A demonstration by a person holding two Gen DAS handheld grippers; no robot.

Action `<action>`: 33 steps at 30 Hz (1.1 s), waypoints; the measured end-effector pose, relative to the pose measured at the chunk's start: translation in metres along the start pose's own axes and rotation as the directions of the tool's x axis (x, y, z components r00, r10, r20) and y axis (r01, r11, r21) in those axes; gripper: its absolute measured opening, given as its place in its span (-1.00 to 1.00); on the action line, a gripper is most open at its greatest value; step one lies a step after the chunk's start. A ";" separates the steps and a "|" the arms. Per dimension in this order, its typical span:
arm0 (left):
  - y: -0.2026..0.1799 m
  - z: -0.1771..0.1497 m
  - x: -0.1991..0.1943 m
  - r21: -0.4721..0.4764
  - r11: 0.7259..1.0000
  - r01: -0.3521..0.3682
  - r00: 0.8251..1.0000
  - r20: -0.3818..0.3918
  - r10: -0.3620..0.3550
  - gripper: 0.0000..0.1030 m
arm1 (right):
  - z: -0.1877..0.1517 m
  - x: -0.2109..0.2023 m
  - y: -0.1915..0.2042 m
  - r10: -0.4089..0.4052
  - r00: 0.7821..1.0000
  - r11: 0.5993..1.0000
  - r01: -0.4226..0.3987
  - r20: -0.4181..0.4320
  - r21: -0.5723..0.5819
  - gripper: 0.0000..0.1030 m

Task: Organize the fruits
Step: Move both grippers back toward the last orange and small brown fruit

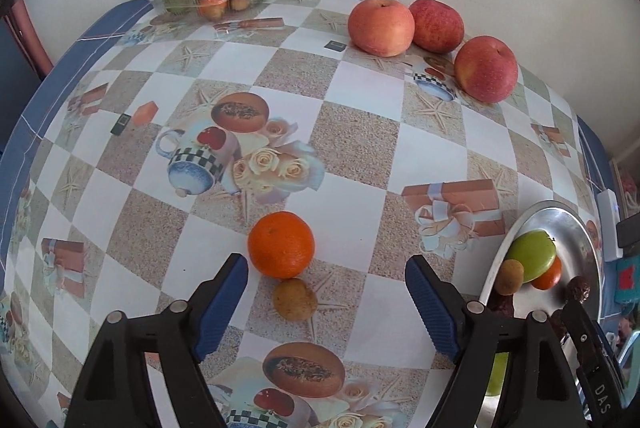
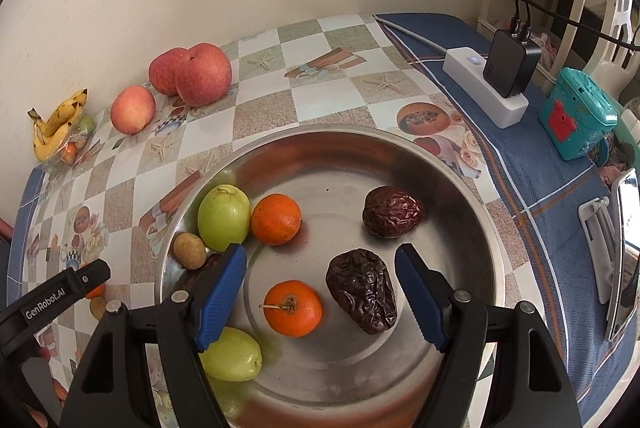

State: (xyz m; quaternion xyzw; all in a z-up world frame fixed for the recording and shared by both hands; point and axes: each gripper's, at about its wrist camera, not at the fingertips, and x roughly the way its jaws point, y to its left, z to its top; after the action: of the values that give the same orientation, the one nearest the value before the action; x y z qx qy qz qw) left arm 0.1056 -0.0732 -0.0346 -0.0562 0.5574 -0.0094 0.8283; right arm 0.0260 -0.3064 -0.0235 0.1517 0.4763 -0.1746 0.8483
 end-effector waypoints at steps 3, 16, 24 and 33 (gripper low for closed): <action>0.002 0.000 -0.002 0.001 1.000 -0.012 1.000 0.008 0.012 0.86 | -0.001 0.001 0.001 -0.004 1.000 1.000 0.004 -0.006 -0.005 0.50; 0.065 0.013 -0.003 -0.090 0.995 -0.043 0.999 -0.008 0.043 1.00 | -0.009 -0.002 0.036 0.036 0.999 0.995 -0.037 -0.016 -0.097 0.75; 0.106 0.024 -0.009 -0.127 0.991 -0.047 0.999 0.009 0.049 1.00 | -0.017 -0.007 0.090 0.153 0.988 0.968 -0.156 -0.032 -0.196 0.75; 0.108 0.030 0.008 -0.132 0.986 0.098 0.993 -0.057 -0.106 0.97 | -0.035 0.006 0.157 0.266 0.957 0.910 -0.289 -0.116 -0.297 0.72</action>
State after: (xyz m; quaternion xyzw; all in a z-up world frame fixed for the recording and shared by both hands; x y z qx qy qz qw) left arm 0.1312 0.0355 -0.0423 -0.1377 0.5793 -0.0175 0.8032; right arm 0.0721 -0.1519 -0.0322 0.0887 0.5021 0.0304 0.8597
